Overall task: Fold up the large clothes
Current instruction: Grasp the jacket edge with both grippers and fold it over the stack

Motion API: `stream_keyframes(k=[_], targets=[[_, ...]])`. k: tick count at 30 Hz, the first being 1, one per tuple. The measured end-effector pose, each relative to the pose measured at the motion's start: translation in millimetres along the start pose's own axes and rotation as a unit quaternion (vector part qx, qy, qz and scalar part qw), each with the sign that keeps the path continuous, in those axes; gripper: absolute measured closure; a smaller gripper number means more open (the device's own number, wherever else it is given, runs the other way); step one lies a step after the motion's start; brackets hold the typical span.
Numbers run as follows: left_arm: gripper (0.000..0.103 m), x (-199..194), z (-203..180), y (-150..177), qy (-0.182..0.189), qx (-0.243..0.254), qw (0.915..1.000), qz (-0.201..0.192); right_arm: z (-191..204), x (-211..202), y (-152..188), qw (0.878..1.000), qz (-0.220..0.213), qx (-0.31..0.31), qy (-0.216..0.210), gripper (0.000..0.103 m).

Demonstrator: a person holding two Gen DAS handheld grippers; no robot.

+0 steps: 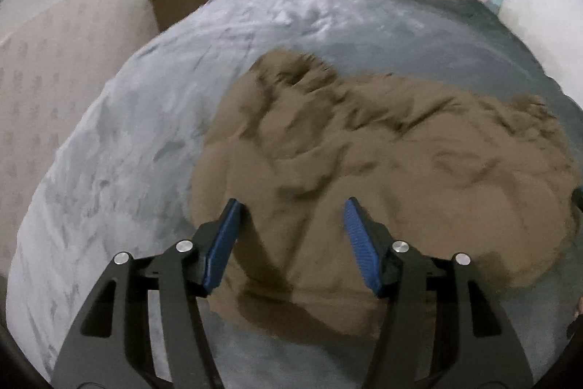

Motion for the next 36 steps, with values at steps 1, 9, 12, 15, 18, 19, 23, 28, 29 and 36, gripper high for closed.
stream_keyframes(k=[1, 9, 12, 15, 18, 19, 23, 28, 29, 36], targets=[[0.045, 7, 7, -1, -0.006, -0.002, 1.0, 0.004, -4, 4, 1, 1.0, 0.004, 0.002, 0.004, 0.053], [0.044, 54, 10, 2, -0.02, 0.011, 0.9992, 0.034, -13, 39, 12, 0.999, 0.05, -0.015, 0.012, 0.055], [0.041, 63, 15, 5, -0.014, 0.008, 0.999, 0.041, -11, 48, 15, 0.998, 0.059, -0.019, 0.01, 0.055], [0.036, 77, 14, 5, -0.015, 0.009, 0.9986, 0.049, -9, 56, 18, 0.998, 0.065, -0.02, 0.006, 0.055], [0.031, 82, 11, 2, -0.021, 0.011, 0.9984, 0.052, -10, 62, 21, 0.997, 0.069, -0.021, 0.0, 0.055], [0.03, 85, 9, 2, -0.022, 0.012, 0.9983, 0.052, -10, 63, 22, 0.997, 0.07, -0.023, -0.001, 0.054], [0.028, 93, 7, 1, -0.023, 0.01, 0.998, 0.058, -11, 65, 24, 0.997, 0.071, -0.022, -0.005, 0.054], [0.024, 100, 4, -1, -0.03, 0.016, 0.9974, 0.063, -12, 69, 26, 0.997, 0.076, -0.023, -0.014, 0.054], [0.024, 102, 3, -3, -0.03, 0.016, 0.9973, 0.065, -13, 69, 25, 0.997, 0.079, -0.021, -0.017, 0.054], [0.025, 75, 1, -13, -0.043, 0.025, 0.9973, 0.054, -34, 37, 4, 0.997, 0.068, -0.016, -0.045, 0.038]])
Point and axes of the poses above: each gripper's, at about its wrist camera, not at the fingertips, and x roughly the way its jaws point, z to its left, y to its underside, the point moved 2 cm from there along x, roughly the way its jaws point, and after that the axes turned 14 degrees about -x, right-handed, at the moved point
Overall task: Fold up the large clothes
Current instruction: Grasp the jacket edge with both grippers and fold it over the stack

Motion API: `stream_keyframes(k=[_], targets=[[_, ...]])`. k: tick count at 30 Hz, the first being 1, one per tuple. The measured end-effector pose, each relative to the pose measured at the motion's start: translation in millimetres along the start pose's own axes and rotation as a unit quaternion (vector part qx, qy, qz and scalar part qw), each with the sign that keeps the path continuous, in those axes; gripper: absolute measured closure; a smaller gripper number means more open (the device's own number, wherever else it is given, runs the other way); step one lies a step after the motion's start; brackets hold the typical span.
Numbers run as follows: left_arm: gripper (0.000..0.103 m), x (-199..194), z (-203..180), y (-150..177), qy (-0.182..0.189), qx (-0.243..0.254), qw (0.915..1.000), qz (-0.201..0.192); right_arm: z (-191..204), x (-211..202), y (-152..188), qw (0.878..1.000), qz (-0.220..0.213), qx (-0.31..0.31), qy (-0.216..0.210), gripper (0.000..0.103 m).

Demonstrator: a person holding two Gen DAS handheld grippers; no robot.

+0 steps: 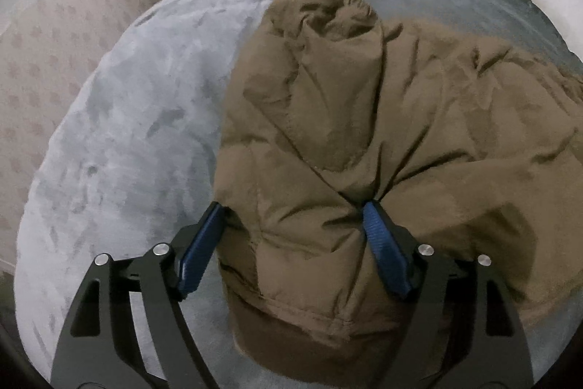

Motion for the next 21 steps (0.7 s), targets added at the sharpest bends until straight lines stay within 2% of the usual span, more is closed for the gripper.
stream_keyframes(k=[4, 6, 11, 16, 21], targets=[[0.024, -14, -6, -3, 0.005, 0.008, 0.9998, -0.014, -26, -29, -6, 1.0, -0.026, 0.005, 0.013, 0.029], [0.018, -19, -10, -5, 0.004, 0.01, 0.9997, -0.02, -39, -28, -5, 1.0, -0.018, 0.013, 0.009, 0.018], [0.018, -28, -20, -8, 0.003, 0.019, 0.9994, -0.028, -62, -7, 6, 0.999, 0.017, 0.044, -0.028, 0.016], [0.017, -25, -22, -11, -0.004, 0.021, 0.9993, -0.029, -53, 8, 13, 0.998, 0.018, 0.039, -0.055, 0.01], [0.017, -28, -5, 2, -0.008, 0.011, 0.9997, -0.018, -50, 27, 25, 0.994, 0.021, 0.063, -0.091, 0.008]])
Point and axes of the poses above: each gripper's, at about its wrist camera, not at the fingertips, and x roughly the way its jaws point, z to its left, y to its underside, the point moved 2 cm from there along x, roughly the way its jaws point, and after that the axes turned 14 degrees about -x, right-handed, at the moved point
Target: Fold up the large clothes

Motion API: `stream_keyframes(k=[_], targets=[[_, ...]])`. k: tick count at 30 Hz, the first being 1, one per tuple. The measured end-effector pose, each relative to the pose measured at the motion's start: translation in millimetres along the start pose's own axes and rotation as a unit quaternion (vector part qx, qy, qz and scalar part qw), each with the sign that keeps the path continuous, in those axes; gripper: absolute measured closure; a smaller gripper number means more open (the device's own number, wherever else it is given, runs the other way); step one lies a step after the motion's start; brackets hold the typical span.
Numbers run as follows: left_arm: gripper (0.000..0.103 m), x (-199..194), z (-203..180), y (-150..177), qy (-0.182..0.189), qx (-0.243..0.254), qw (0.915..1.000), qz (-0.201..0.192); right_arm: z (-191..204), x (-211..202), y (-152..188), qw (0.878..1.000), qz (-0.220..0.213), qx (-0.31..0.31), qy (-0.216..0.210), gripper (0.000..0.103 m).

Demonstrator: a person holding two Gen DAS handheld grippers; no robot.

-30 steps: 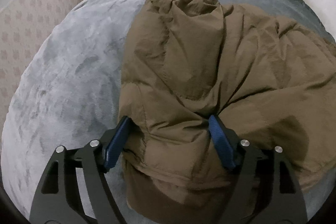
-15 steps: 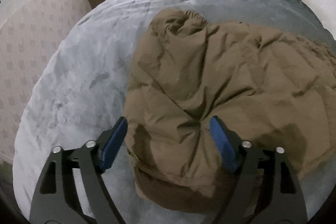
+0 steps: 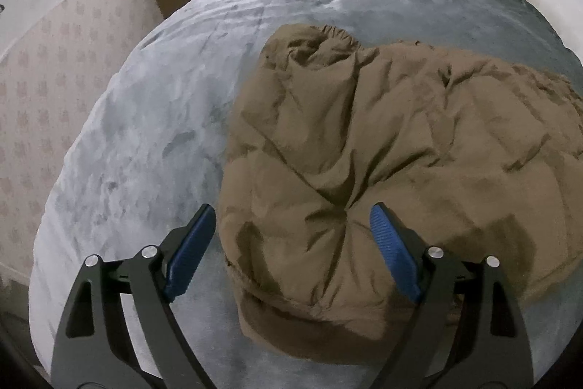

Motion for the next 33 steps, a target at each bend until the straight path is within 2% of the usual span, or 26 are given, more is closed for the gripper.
stream_keyframes(k=[3, 7, 9, 14, 17, 19, 22, 25, 28, 29, 31, 33], targets=[[0.017, 0, 3, 5, -0.005, 0.003, 1.0, 0.001, -6, 12, 5, 1.0, 0.004, 0.022, -0.018, 0.006], [0.017, -2, 6, 9, -0.005, 0.0, 1.0, -0.003, -13, 28, 12, 0.995, 0.009, 0.067, -0.08, 0.006], [0.017, -4, 7, 9, -0.001, -0.004, 1.0, -0.003, -5, 31, 13, 0.992, 0.005, 0.064, -0.109, 0.006], [0.016, -4, 8, 10, 0.001, 0.003, 1.0, -0.004, 14, 41, 5, 0.994, 0.007, 0.037, -0.104, 0.006], [0.012, -3, 11, 6, 0.001, 0.009, 1.0, -0.004, 23, 47, -4, 0.995, 0.016, 0.03, -0.093, 0.007], [0.01, -3, 15, 3, 0.003, 0.006, 1.0, -0.003, 28, 50, -13, 0.996, 0.024, 0.016, -0.079, 0.011], [0.007, 1, 28, -3, 0.03, -0.011, 0.9993, 0.021, 41, 53, -23, 0.998, 0.039, -0.002, -0.058, 0.018], [0.005, 8, 43, -11, 0.06, -0.036, 0.9965, 0.047, 54, 55, -29, 0.998, 0.053, -0.02, -0.038, 0.019], [0.003, 19, 62, -19, 0.107, -0.079, 0.988, 0.079, 57, 56, -30, 0.998, 0.056, -0.017, -0.034, 0.019], [0.003, 25, 70, -22, 0.13, -0.098, 0.9821, 0.094, 56, 56, -30, 0.998, 0.057, -0.015, -0.035, 0.019], [0.003, 34, 76, -22, 0.153, -0.113, 0.9754, 0.111, 54, 54, -28, 0.998, 0.059, -0.01, -0.037, 0.019], [0.003, 46, 83, -22, 0.16, -0.12, 0.9716, 0.127, 52, 55, -28, 0.997, 0.061, -0.012, -0.036, 0.019]])
Point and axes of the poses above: each gripper's, at about its wrist camera, not at the fingertips, and x roughly the way its jaws point, z to its left, y to its underside, the point moved 2 cm from there along x, roughly the way its jaws point, and after that the axes turned 14 degrees about -x, right-handed, at the moved point
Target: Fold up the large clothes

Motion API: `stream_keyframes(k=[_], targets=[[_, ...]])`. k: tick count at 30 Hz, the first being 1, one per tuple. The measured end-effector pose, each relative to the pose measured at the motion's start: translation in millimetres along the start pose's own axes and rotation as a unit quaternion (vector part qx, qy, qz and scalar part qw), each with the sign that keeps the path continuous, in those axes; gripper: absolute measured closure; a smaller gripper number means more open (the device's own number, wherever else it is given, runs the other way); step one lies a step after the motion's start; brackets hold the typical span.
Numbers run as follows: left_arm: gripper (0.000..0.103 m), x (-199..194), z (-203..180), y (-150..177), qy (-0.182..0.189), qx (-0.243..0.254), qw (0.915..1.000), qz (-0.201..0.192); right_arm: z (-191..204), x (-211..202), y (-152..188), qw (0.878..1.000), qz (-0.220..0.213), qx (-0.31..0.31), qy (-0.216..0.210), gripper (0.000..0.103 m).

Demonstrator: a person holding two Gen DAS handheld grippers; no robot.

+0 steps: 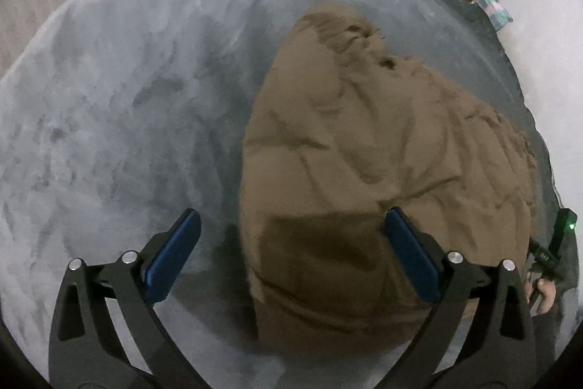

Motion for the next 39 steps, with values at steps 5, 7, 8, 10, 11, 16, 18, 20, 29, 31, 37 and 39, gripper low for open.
stream_keyframes(k=[5, 7, 8, 10, 11, 16, 18, 20, 29, 31, 37, 39], targets=[[0.003, 28, 15, 3, 0.039, -0.01, 0.9982, 0.045, -3, 0, 1, 1.0, 0.005, -0.004, 0.004, 0.019], [0.003, 40, 17, 5, 0.064, -0.015, 0.9958, 0.065, -2, 1, 0, 1.0, 0.004, -0.003, 0.003, 0.019], [0.003, 44, 15, 8, 0.083, -0.015, 0.9937, 0.074, -2, 2, 0, 1.0, 0.003, -0.003, 0.003, 0.019], [0.003, 46, 8, 15, 0.111, -0.006, 0.9903, 0.082, -3, 2, 1, 1.0, 0.002, -0.003, 0.003, 0.019], [0.003, 48, 2, 18, 0.138, -0.004, 0.9859, 0.095, -3, 2, 1, 1.0, 0.002, -0.003, 0.003, 0.019], [0.003, 55, -29, 26, 0.135, 0.029, 0.9844, 0.109, -5, 3, 3, 1.0, 0.002, -0.001, -0.001, 0.019], [0.003, 54, -36, 26, 0.116, 0.043, 0.9872, 0.101, -5, 4, 3, 1.0, 0.002, -0.002, -0.001, 0.019], [0.007, 50, -47, 27, 0.09, 0.059, 0.9903, 0.088, -6, 4, 2, 1.0, 0.004, -0.003, -0.003, 0.019], [0.024, 36, -83, 23, -0.011, 0.14, 0.9889, 0.048, -17, 12, -9, 0.998, 0.055, 0.011, -0.04, 0.017], [0.025, 33, -94, 25, -0.023, 0.152, 0.9872, 0.041, -23, 15, -9, 0.996, 0.065, 0.019, -0.056, 0.014], [0.025, 34, -111, 27, -0.044, 0.168, 0.9842, 0.034, -40, 20, 0, 0.993, 0.063, 0.045, -0.086, 0.007], [0.025, 34, -113, 26, -0.047, 0.17, 0.9838, 0.033, -42, 24, 5, 0.991, 0.056, 0.064, -0.107, 0.007]])
Point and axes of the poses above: each gripper's, at about its wrist camera, not at the fingertips, and x roughly the way its jaws point, z to its left, y to its underside, the point moved 2 cm from there along x, roughly the way its jaws point, and after that the axes turned 14 degrees about -x, right-handed, at the moved point
